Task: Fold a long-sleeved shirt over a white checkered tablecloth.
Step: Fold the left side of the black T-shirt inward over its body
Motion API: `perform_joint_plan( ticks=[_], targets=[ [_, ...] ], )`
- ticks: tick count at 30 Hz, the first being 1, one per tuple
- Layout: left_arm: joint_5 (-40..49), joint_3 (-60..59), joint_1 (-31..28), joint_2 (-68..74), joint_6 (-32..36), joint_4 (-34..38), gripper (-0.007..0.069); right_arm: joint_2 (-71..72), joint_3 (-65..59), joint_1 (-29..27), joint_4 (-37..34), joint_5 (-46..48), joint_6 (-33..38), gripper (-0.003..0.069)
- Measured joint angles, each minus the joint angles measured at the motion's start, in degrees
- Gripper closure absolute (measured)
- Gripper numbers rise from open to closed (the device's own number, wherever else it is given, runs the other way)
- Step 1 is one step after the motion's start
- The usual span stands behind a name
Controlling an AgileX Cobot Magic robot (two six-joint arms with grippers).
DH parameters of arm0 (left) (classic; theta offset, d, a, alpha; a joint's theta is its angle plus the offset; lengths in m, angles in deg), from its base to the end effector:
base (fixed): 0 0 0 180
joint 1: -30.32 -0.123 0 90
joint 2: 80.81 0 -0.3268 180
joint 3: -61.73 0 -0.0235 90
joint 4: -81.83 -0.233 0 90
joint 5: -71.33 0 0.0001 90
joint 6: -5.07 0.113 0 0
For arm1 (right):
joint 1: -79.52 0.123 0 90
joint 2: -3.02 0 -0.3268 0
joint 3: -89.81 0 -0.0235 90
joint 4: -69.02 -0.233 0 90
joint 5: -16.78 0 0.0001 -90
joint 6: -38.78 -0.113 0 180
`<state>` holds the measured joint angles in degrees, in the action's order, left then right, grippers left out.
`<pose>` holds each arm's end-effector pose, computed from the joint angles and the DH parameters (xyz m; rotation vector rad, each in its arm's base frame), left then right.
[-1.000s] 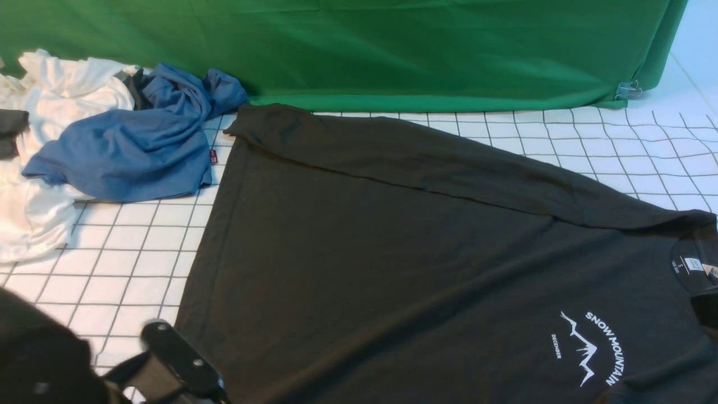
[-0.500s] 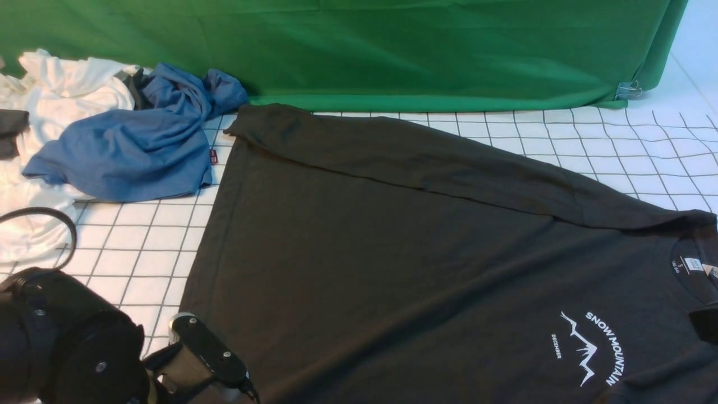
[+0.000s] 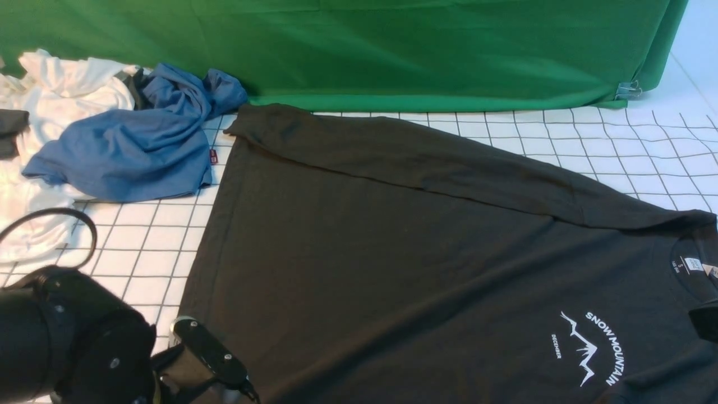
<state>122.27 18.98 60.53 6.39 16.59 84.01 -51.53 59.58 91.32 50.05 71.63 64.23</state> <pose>0.1504 -0.0914 0.2049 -1.0763 -2.9298 0.0413 0.1045 0.0525 0.3527 -0.6592 2.3000 0.3037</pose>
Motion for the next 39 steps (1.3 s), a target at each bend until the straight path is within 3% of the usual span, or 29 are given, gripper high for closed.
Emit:
perform_joint_plan(
  ticks=[5,10,18,28,39],
  targets=[
    [8.3,8.6,0.0,-2.0,-0.8,-1.2,0.0619,0.0,0.0,0.0,0.0,0.0,0.0,0.0624],
    [11.3,18.3,0.0,-4.9,-0.8,-2.8,0.0619,0.0,0.0,0.0,0.0,0.0,0.0,0.0622],
    [15.6,33.9,-0.6,-4.8,-1.0,-11.5,0.0619,0.0,0.1,0.0,2.5,0.0,-0.7,0.0619],
    [12.6,42.1,-13.0,-1.9,3.0,-5.3,0.0619,0.0,1.7,0.0,7.6,-1.5,-3.9,0.0615],
    [10.7,48.2,-14.3,3.4,5.5,-4.5,0.0619,0.0,1.7,0.0,8.6,-3.8,-4.6,0.0615]
  ],
)
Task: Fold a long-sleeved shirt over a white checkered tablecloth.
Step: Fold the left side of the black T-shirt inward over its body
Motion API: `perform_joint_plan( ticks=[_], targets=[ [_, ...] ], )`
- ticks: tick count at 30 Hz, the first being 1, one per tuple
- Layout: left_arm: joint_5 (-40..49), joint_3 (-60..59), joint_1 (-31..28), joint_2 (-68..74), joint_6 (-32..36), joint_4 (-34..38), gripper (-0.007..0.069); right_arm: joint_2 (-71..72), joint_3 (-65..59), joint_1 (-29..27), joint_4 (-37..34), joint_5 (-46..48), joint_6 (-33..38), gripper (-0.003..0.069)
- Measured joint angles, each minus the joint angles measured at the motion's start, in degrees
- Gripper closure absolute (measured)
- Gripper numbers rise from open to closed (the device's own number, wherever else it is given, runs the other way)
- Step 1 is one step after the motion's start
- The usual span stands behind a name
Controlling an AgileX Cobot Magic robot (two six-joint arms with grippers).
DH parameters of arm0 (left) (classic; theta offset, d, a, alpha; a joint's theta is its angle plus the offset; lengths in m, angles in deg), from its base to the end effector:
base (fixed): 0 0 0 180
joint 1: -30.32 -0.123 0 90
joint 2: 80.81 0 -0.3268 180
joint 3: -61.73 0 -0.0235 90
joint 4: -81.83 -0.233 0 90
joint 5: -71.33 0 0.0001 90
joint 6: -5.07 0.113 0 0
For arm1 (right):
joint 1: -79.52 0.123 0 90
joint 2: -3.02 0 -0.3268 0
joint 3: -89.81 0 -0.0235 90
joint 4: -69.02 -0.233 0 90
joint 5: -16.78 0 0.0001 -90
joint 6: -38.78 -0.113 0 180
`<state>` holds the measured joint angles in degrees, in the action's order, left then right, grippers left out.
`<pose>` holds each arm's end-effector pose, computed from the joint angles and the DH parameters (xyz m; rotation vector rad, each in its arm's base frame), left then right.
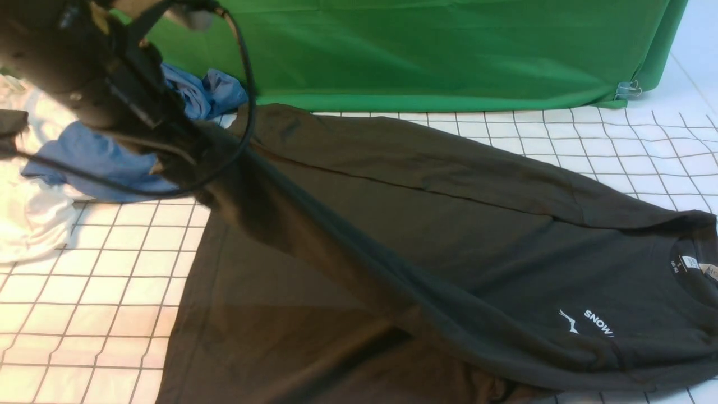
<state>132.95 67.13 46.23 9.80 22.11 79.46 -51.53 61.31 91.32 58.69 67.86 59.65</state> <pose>0.2852 -0.0770 0.3981 0.7376 2.4541 0.0617 0.1140 0.0399 0.3634 -0.5941 2.2509 0.1410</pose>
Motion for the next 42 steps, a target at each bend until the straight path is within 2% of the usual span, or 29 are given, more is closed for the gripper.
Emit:
perform_joint_plan(
  ticks=[9,18,20,26,27,31,36,39,42],
  targets=[
    [-0.1,4.7,-0.5,8.5,0.7,-1.5,0.0619,0.0,0.0,0.0,0.5,-1.4,0.0,0.0615],
    [1.6,4.6,-5.6,18.7,0.8,1.0,0.0577,0.0,0.0,0.0,1.8,-1.4,-0.9,0.0613],
    [1.6,4.6,-6.4,20.4,0.8,1.3,0.0545,0.0,0.0,0.0,2.0,-1.5,-1.1,0.0611],
    [1.5,4.7,-8.9,24.6,0.8,1.1,0.0328,-0.6,0.0,0.0,3.9,-2.6,-1.5,0.0609],
    [1.6,4.8,-9.0,24.7,0.8,0.3,0.0269,-1.3,0.0,0.0,4.3,-2.6,-1.5,0.0609],
    [2.9,7.4,-9.0,24.1,0.0,-0.4,0.015,-4.6,0.0,0.0,4.7,-2.6,-1.5,0.0609],
    [4.4,10.9,-9.0,21.4,-1.3,6.0,0.0113,-8.8,0.1,0.0,4.7,-2.6,-1.5,0.0609],
    [6.5,11.3,-9.0,20.4,-1.3,11.0,0.013,-10.7,0.1,0.0,4.7,-2.5,-1.5,0.0608],
    [7.5,10.7,-9.0,20.4,-0.4,12.5,0.0163,-10.9,0.1,0.1,4.7,-0.6,-0.6,0.0587]
  ],
)
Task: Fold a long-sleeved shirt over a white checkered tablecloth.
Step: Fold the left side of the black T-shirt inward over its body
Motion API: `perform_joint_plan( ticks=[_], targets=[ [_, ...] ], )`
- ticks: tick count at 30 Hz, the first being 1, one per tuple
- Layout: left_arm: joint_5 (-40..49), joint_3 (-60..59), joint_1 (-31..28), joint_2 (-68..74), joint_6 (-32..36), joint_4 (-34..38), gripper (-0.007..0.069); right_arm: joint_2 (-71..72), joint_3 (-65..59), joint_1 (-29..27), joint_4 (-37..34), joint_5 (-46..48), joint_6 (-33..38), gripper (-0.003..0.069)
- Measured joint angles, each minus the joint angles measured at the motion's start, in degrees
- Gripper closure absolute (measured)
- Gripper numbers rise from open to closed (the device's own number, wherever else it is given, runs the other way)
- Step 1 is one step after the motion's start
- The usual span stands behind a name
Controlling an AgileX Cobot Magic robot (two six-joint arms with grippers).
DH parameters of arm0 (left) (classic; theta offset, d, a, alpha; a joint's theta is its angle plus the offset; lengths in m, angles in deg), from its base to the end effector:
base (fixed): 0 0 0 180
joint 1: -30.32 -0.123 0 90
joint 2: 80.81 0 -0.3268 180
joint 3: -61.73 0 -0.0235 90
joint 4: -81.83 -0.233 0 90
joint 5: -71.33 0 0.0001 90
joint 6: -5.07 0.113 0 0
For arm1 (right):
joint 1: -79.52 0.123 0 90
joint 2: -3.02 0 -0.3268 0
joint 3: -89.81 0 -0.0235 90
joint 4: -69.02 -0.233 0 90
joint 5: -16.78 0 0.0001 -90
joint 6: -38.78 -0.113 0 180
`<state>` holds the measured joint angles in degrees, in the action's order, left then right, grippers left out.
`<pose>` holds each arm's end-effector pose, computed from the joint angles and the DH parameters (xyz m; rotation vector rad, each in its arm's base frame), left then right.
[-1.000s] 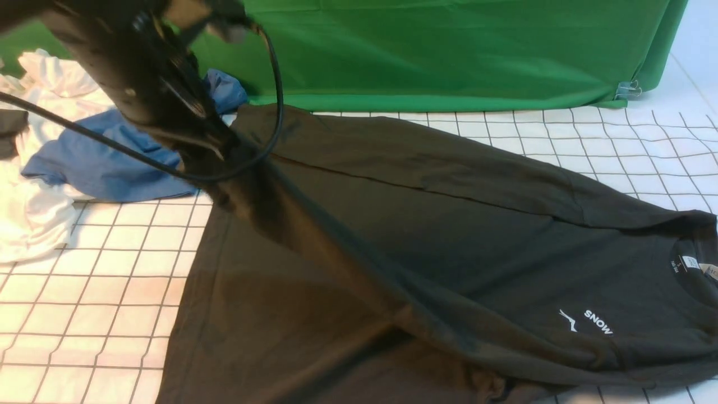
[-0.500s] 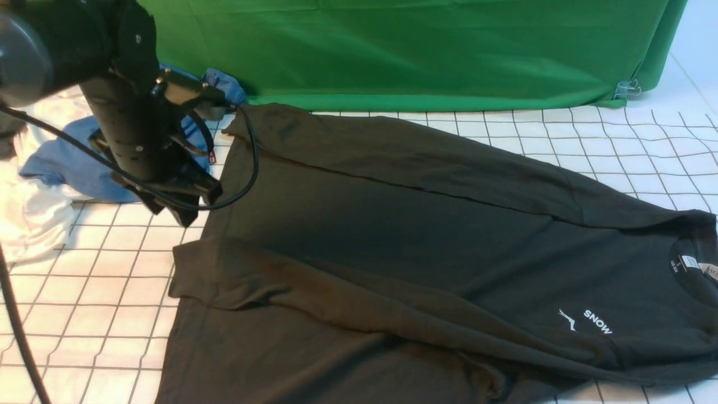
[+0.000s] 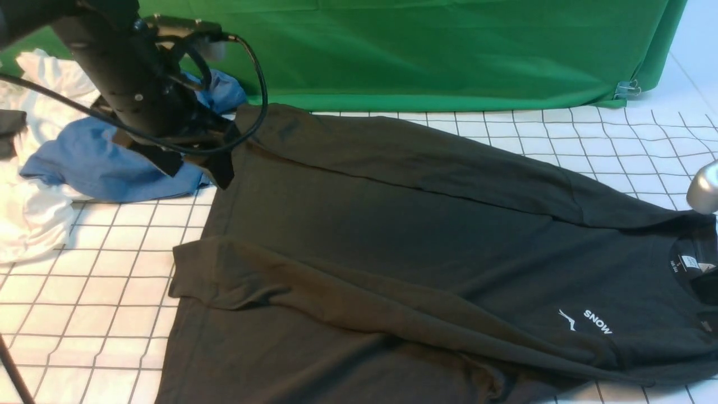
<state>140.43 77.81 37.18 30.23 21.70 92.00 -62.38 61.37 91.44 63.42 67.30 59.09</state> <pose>0.3776 -0.0642 0.3242 0.5226 2.7941 -0.2141 0.1585 0.0422 0.3365 -0.6520 2.4283 0.0606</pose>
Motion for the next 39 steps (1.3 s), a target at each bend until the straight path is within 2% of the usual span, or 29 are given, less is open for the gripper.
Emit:
perform_joint_plan(
  ticks=[4,7,9,12,16,21,24,30,39],
  targets=[
    [0.1,-1.8,0.5,0.0,1.2,0.7,0.0199,0.0,-0.2,3.0,0.3,1.8,1.0,0.0508],
    [0.1,-4.2,2.7,0.0,2.5,0.7,0.0223,-0.1,-1.3,9.2,0.4,1.6,2.8,0.0351],
    [0.2,-5.3,4.3,0.0,3.6,-0.2,0.0225,-0.5,-1.6,12.5,0.5,1.3,3.1,0.0286],
    [0.2,-7.8,6.7,-0.4,5.2,-3.9,0.0226,-1.7,-1.7,15.0,1.0,0.6,2.3,0.0243],
    [-0.9,-13.7,7.4,-2.2,9.3,-7.4,0.0226,-2.9,-1.7,15.6,1.8,-2.7,0.3,0.0239],
    [-7.4,-20.8,7.4,-2.9,14.9,-9.0,0.0226,-3.0,-1.7,15.7,2.2,-7.5,0.1,0.0239],
    [-15.5,-26.4,7.4,-2.9,20.4,-9.0,0.0226,-3.2,-1.7,15.8,2.8,-9.3,0.1,0.0239],
    [-30.7,-31.7,7.4,-2.9,24.3,-10.2,0.0226,-3.9,-1.7,15.8,3.4,-9.6,-0.1,0.0239],
    [-33.4,-31.8,7.4,-0.3,30.5,-4.6,0.0226,-4.0,-1.7,15.8,3.8,-9.8,-0.1,0.0239]
  ],
)
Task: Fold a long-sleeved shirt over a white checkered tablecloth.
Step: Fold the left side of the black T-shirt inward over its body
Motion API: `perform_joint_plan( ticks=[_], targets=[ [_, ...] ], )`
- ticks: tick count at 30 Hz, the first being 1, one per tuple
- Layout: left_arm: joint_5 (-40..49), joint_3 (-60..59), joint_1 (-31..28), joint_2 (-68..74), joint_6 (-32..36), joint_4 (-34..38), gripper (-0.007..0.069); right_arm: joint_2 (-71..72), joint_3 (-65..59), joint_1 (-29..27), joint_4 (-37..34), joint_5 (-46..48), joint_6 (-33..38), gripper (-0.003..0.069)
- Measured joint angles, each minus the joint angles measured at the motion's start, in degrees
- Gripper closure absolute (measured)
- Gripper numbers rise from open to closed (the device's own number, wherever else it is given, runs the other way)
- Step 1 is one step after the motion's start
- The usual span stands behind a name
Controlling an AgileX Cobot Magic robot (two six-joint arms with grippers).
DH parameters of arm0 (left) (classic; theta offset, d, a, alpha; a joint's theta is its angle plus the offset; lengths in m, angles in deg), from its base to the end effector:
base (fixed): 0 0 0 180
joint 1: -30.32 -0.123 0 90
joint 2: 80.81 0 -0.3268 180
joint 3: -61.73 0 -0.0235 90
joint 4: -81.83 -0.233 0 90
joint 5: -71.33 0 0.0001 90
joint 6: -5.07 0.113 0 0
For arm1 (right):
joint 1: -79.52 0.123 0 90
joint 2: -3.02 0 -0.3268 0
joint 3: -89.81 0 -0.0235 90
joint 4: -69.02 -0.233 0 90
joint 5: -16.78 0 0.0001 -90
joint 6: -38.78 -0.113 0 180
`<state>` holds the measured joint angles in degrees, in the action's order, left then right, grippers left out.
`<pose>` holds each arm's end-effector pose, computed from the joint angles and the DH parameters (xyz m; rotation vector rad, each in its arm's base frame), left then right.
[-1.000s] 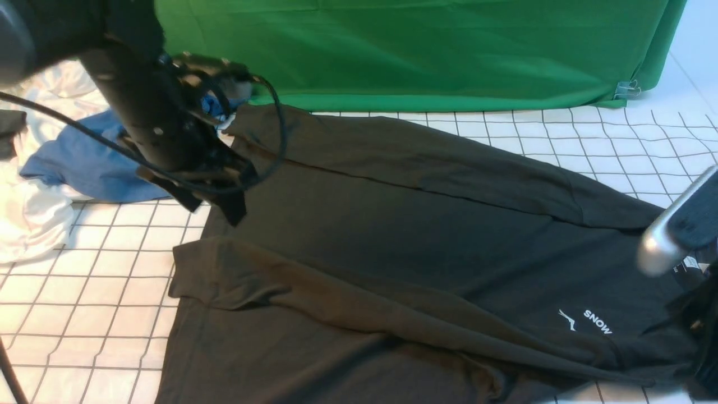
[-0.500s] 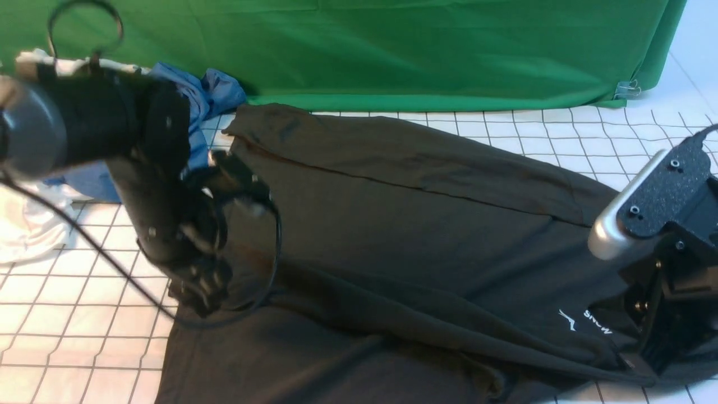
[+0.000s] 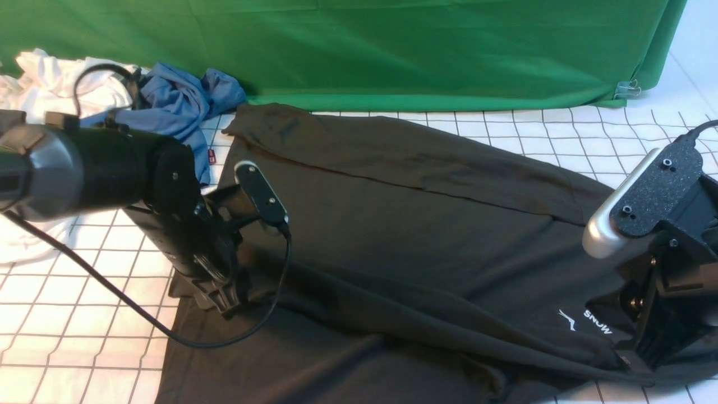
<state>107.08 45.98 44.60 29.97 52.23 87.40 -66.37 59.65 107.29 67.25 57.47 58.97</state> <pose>0.3392 -0.0930 0.2013 1.3575 2.4783 0.0309 0.1678 0.0909 0.3265 -0.9774 2.2460 0.0935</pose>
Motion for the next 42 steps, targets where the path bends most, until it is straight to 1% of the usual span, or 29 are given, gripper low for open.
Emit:
perform_joint_plan(
  ticks=[2,10,15,18,20,21,22,25,27,29,33,36,42],
  targets=[
    [0.0,0.0,0.1,0.8,1.5,1.6,0.0226,0.0,0.0,0.0,0.2,0.0,-0.1,0.0239],
    [0.0,0.0,2.3,0.8,2.5,1.5,0.023,0.0,0.0,0.0,0.2,0.0,-0.8,0.0239],
    [0.0,0.0,3.1,0.8,2.8,1.0,0.0274,0.0,0.0,0.0,0.2,0.0,-0.8,0.0239],
    [0.1,0.0,3.2,0.8,2.8,0.7,0.0329,0.0,0.0,0.0,0.2,0.0,-0.8,0.0239],
    [0.1,0.0,3.3,0.8,2.8,0.4,0.038,0.0,0.0,0.0,0.2,0.0,-0.8,0.0239],
    [0.1,0.0,3.3,0.8,2.8,0.4,0.0386,0.0,0.0,0.0,0.2,0.0,-0.8,0.0239],
    [-0.2,0.0,3.3,0.8,2.8,-0.2,0.0435,0.0,0.0,0.0,0.2,0.0,-0.8,0.0239],
    [-1.1,0.0,3.3,0.9,2.7,-2.2,0.0523,0.0,0.0,0.0,0.2,0.0,-0.8,0.0239],
    [-1.9,0.0,3.3,0.9,1.5,-4.4,0.0594,0.0,0.0,0.0,0.2,0.0,-0.8,0.0239],
    [-1.9,0.1,3.3,0.9,-0.6,-5.6,0.064,0.0,0.0,0.0,0.2,0.0,-0.8,0.0239],
    [0.2,0.6,3.4,0.2,-3.3,-5.6,0.066,0.0,0.0,0.0,0.2,0.0,-0.8,0.0239],
    [4.8,1.3,3.4,-2.3,-4.5,-5.6,0.0662,0.0,0.0,0.0,0.2,0.0,-0.8,0.0239],
    [10.8,3.3,3.4,-10.6,-5.0,-4.7,0.0661,0.0,0.0,0.0,0.3,0.0,-0.8,0.0253]
  ],
)
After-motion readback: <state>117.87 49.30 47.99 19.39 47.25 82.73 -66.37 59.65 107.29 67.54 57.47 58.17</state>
